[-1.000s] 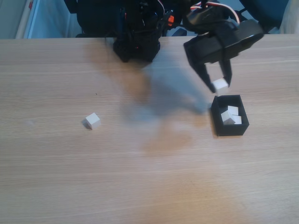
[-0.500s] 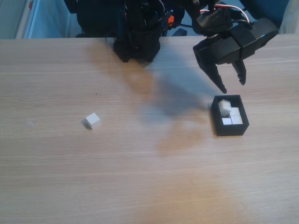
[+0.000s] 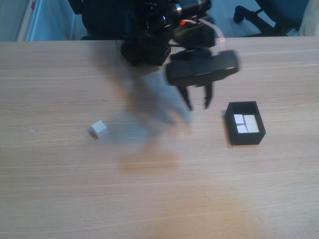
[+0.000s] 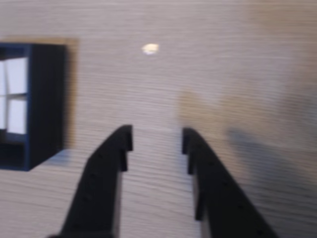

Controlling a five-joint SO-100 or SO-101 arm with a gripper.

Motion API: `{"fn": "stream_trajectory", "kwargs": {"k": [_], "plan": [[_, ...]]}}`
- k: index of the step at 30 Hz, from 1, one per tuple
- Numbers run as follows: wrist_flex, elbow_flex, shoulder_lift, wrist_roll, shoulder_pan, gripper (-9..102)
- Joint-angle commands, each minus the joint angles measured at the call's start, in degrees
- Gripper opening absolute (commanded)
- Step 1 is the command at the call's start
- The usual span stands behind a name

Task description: Pick blocks and place them in the box.

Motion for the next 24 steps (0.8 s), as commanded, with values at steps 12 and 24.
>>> {"fn": "stream_trajectory", "kwargs": {"k": [12, 24], "plan": [[13.62, 1.49, -0.35, -8.44, 30.23, 16], [9.49, 1.23, -8.7, -10.81, 37.88, 17]]}}
